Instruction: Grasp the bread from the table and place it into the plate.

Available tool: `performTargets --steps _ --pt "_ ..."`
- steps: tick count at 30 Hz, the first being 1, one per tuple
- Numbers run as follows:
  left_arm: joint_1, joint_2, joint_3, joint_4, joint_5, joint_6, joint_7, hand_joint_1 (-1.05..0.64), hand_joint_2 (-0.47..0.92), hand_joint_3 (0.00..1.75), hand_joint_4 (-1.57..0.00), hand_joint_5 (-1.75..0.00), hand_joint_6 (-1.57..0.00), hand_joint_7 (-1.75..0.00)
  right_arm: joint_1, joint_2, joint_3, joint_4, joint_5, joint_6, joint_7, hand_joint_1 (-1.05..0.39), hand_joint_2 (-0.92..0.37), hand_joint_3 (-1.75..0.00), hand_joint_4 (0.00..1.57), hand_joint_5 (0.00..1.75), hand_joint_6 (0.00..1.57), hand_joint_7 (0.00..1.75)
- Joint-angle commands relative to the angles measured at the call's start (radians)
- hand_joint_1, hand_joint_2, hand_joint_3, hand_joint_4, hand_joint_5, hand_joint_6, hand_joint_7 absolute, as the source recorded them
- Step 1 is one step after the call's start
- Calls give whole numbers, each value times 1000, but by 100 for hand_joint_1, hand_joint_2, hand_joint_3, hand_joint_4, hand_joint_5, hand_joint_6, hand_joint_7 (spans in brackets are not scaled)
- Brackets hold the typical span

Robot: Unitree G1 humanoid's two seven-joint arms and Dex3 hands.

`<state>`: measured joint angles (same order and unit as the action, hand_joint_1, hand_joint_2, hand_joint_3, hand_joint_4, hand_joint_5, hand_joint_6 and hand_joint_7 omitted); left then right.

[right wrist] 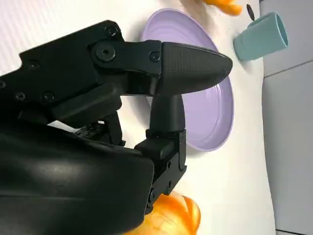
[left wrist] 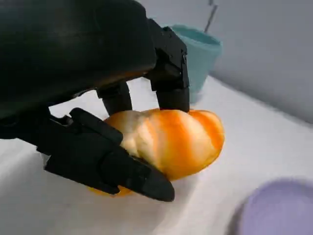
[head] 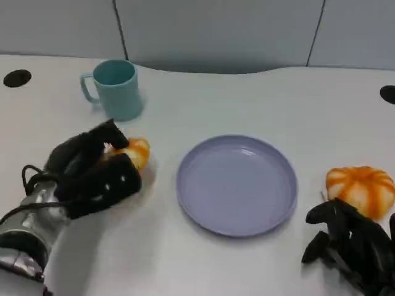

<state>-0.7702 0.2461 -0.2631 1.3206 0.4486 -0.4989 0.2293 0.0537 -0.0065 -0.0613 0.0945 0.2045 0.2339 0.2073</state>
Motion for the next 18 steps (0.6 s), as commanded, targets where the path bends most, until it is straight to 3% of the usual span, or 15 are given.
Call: performTargets --steps 1,4,7,14,18 --pt "-26 -35 148 -54 -186 -82 -143 -11 87 11 -75 -175 -56 -175 0 -5 -5 13 3 -12 0 -37 -92 -61 59 175 40 173" --pt "-49 -66 208 -95 -280 -94 -263 -10 87 10 -75 -175 -55 -175 -2 -4 -5 17 0 -14 -6 -37 -92 -59 60 175 40 172" --pt "-70 -94 187 -139 -267 -102 -299 -9 86 8 -78 -175 -56 -175 -5 -2 -12 18 18 -4 4 -36 -92 -59 60 175 40 172" --pt "-120 -152 56 -129 -107 -178 -207 -8 87 8 -86 -175 -63 -175 -8 -4 -4 10 8 9 -7 -35 -92 -61 59 175 39 170" --pt "-160 -207 -68 -109 35 -173 -126 -9 85 9 -90 -175 -64 -175 -17 5 -7 24 8 10 -20 -36 -92 -59 59 175 40 170"
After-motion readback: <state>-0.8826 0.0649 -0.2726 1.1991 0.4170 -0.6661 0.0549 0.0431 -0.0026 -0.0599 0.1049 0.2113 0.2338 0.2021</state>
